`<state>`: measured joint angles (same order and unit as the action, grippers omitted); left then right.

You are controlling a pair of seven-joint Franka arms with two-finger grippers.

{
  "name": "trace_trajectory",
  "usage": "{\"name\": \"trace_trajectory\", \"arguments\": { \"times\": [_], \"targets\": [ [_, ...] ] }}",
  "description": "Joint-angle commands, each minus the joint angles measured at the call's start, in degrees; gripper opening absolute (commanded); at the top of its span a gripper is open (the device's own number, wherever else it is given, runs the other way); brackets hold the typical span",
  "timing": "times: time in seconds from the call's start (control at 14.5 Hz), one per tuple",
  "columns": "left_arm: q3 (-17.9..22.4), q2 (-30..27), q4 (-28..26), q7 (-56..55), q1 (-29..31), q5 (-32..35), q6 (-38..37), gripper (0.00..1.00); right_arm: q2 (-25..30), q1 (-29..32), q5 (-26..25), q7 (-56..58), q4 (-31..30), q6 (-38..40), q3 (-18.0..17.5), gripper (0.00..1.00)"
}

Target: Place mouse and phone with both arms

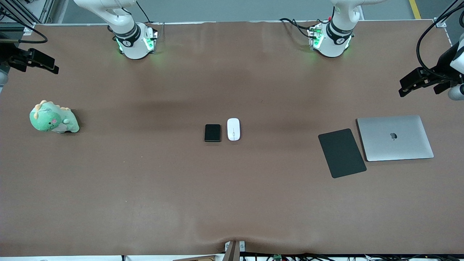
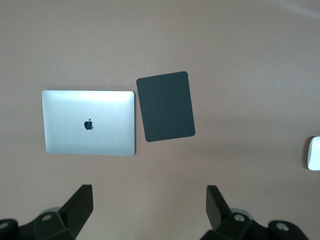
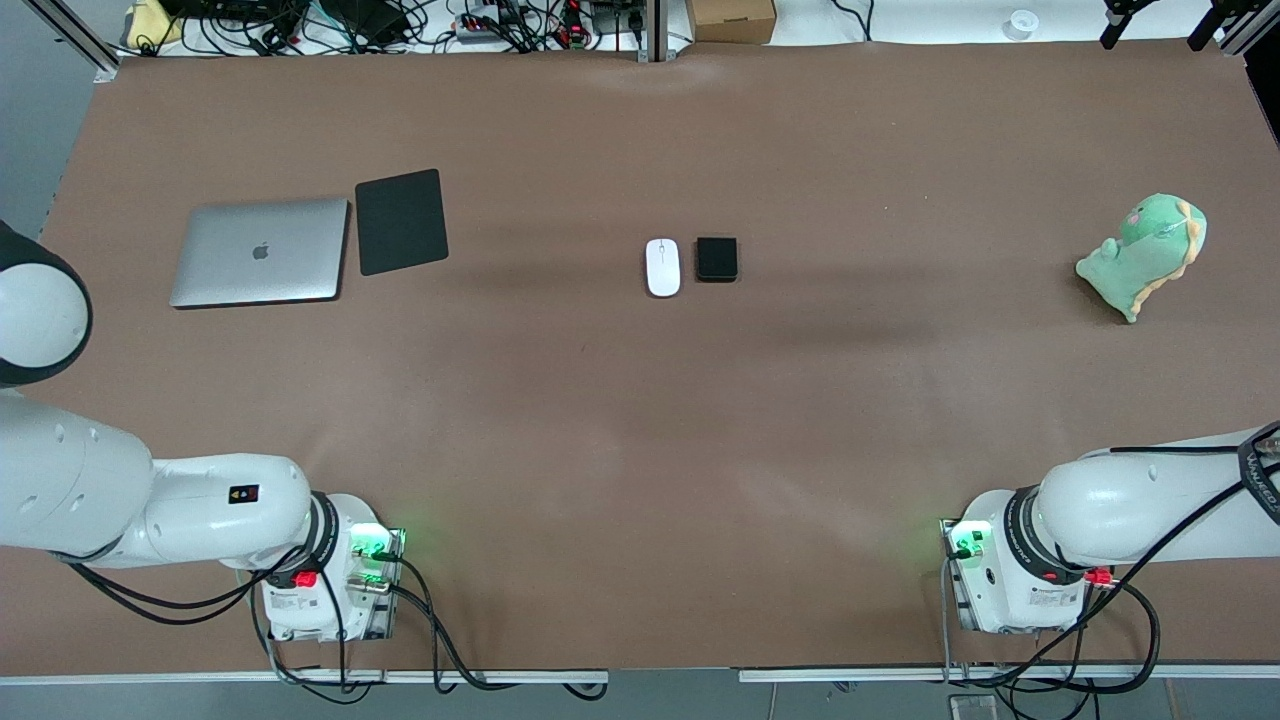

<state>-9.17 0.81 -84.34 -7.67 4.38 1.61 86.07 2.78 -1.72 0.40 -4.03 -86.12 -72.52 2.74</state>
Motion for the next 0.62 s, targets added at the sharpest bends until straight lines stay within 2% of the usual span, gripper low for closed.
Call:
{"name": "trace_trajectory", "arguments": {
  "times": [0.0, 0.28, 0.55],
  "targets": [
    [-0.06, 0.60, 1.45, 0.11, 0.11, -0.21, -1.26, 1.00, -0.40, 0.41, -0.39, -0.19, 1.05, 0.28, -0.20, 1.00],
    [0.03, 0.60, 1.45, 0.29, 0.02, -0.21, -1.26, 1.00, -1.55, 0.15, 0.04, -0.28, 2.63, 0.80, -0.20, 1.00],
    [-0.76, 0.51, 1.45, -0.06, -0.51, 3.82, -1.26, 1.00, -1.81, 0.41, 0.31, 0.16, 2.72, 0.72, -0.20, 1.00]
  ]
}}
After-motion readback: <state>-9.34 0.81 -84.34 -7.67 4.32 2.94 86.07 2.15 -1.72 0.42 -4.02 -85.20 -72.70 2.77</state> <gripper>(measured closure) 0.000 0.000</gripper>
